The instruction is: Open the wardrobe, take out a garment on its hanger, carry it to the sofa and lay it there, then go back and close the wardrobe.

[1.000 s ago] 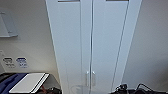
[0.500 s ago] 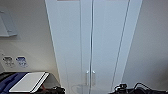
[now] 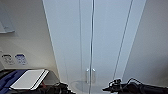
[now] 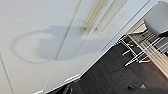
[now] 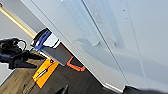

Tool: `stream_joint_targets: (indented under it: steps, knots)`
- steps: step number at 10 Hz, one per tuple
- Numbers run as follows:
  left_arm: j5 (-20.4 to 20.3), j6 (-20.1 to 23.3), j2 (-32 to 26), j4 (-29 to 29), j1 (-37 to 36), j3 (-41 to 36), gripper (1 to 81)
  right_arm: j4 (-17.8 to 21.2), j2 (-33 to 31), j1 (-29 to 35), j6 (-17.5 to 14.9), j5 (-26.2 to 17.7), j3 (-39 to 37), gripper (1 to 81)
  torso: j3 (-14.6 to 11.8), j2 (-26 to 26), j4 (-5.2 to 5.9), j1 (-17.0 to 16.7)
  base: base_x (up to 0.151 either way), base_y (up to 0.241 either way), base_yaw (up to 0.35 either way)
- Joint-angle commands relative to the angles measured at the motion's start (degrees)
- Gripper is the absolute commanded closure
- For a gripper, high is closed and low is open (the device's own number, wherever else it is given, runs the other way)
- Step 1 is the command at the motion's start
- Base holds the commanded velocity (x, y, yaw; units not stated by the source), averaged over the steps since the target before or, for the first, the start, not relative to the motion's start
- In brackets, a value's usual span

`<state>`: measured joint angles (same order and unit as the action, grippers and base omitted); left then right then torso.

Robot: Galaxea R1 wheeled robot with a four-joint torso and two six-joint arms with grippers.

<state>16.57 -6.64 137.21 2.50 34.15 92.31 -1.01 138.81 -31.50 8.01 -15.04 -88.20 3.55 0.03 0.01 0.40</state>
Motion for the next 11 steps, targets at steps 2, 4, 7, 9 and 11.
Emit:
stream_joint_targets:
  steps: [2, 4, 7, 9, 11]
  knots:
    - [2.42, -0.74, 3.08, -1.44, -12.02, 3.06, 1.0, -0.04, 3.87, 11.49, -0.01, -1.39, -3.11, 1.0, 0.0, -0.03, 0.0, 0.0, 0.0, 0.0, 0.0]
    - [2.77, -1.62, 6.42, -1.36, -13.61, 6.84, 1.0, 0.13, 6.77, 12.72, -0.01, -1.39, -6.89, 1.0, 0.02, -0.03, 0.0, 0.02, 0.0, 0.0, 0.0]
    - [3.65, -1.71, 11.34, -1.36, -15.81, 12.72, 1.0, 0.75, 10.63, 14.3, 0.52, -1.22, -13.48, 1.0, 0.05, -0.03, 0.0, 0.02, 0.0, 0.0, 0.0]
    - [4.61, -1.71, 13.98, -1.36, -16.61, 15.27, 1.0, 0.66, 12.65, 15.89, 1.66, -1.22, -15.33, 1.0, 0.05, -0.03, -0.01, 0.05, 0.0, 0.0, 0.0]
    - [4.53, -1.71, 15.73, -1.44, -16.78, 17.12, 1.0, 0.66, 14.14, 16.77, 3.23, -0.35, -16.2, 1.0, 0.07, -0.03, -0.01, 0.05, 0.0, 0.0, 0.0]
